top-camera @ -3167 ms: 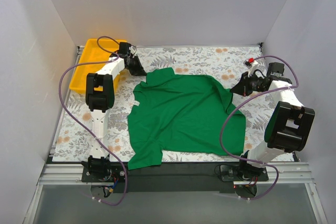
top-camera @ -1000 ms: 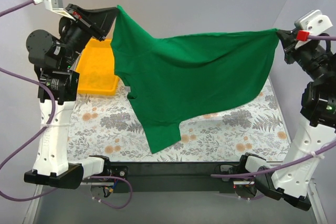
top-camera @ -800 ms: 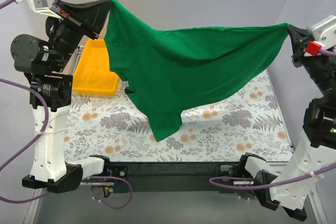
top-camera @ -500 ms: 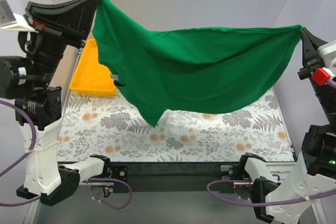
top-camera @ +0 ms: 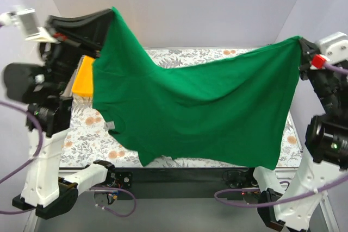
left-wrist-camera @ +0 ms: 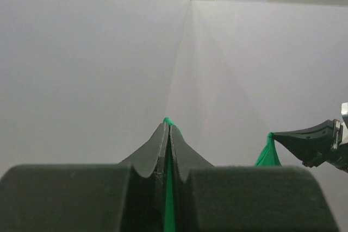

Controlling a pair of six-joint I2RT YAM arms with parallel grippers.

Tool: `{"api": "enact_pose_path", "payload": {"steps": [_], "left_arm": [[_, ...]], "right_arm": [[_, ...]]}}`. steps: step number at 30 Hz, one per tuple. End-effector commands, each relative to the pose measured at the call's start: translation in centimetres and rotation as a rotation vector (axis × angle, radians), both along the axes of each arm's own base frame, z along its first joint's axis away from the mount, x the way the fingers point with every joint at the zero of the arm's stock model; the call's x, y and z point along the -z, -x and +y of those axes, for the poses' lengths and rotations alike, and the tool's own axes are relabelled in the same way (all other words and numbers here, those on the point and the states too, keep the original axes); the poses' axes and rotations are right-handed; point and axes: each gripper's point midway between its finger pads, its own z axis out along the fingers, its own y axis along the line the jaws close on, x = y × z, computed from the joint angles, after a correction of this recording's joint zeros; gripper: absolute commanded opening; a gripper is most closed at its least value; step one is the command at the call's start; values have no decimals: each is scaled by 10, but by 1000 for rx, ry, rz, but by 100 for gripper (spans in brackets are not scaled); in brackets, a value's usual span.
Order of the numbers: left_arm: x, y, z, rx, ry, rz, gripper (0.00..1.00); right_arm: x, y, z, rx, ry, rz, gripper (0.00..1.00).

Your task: Fold and stack the t-shirts

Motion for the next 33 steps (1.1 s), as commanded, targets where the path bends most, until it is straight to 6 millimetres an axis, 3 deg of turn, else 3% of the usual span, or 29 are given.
{"api": "enact_pose_path", "payload": {"steps": [1, 2, 4, 5, 7, 8, 9, 11, 13, 14, 16, 17, 18, 19, 20, 21, 26, 28, 29, 33], "left_arm": [[88, -86, -25, -25, -87, 250, 0], [129, -107, -33, -24, -120, 331, 0], [166, -127, -39, -29, -138, 391, 0], [195, -141, -43, -34, -164, 446, 0], [253, -163, -47, -51, -188, 521, 0], [281, -176, -50, -59, -204, 570, 0], [314, -185, -49, -74, -214, 619, 0], [350, -201, -46, -88, -217, 687, 0], [395, -226, -40, -109, -214, 775, 0], [428, -241, -39, -118, -227, 845, 0], [442, -264, -33, -147, -222, 873, 0], [473, -278, -32, -158, -234, 936, 0], [482, -286, -30, -166, -234, 958, 0], [476, -301, -28, -180, -222, 947, 0], [501, -310, -25, -196, -232, 997, 0], [502, -319, -22, -209, -227, 1001, 0], [510, -364, -13, -277, -223, 1011, 0], [512, -373, -7, -301, -221, 1018, 0], [520, -378, -5, -308, -223, 1032, 0], [514, -399, 10, -362, -192, 1023, 0]], "right_arm": [[70, -51, -11, -37, -35, 178, 1], [86, -57, -11, -51, -43, 210, 1], [117, -72, -12, -77, -50, 250, 1], [160, -87, -16, -85, -83, 336, 1], [190, -102, -19, -98, -92, 363, 1], [233, -111, -22, -103, -120, 443, 1], [251, -117, -23, -107, -127, 468, 1], [280, -134, -26, -123, -135, 489, 1], [327, -149, -30, -137, -169, 569, 1], [329, -158, -30, -153, -154, 546, 1], [364, -173, -30, -166, -177, 614, 1], [369, -183, -34, -153, -159, 604, 1], [378, -189, -30, -162, -155, 624, 1], [393, -201, -33, -150, -163, 661, 1], [399, -207, -34, -145, -164, 673, 1], [416, -216, -34, -147, -176, 715, 1], [424, -250, -42, -106, -176, 740, 1], [433, -259, -47, -77, -193, 763, 1], [428, -266, -50, -69, -194, 751, 1], [432, -282, -60, -22, -217, 762, 1]]}}
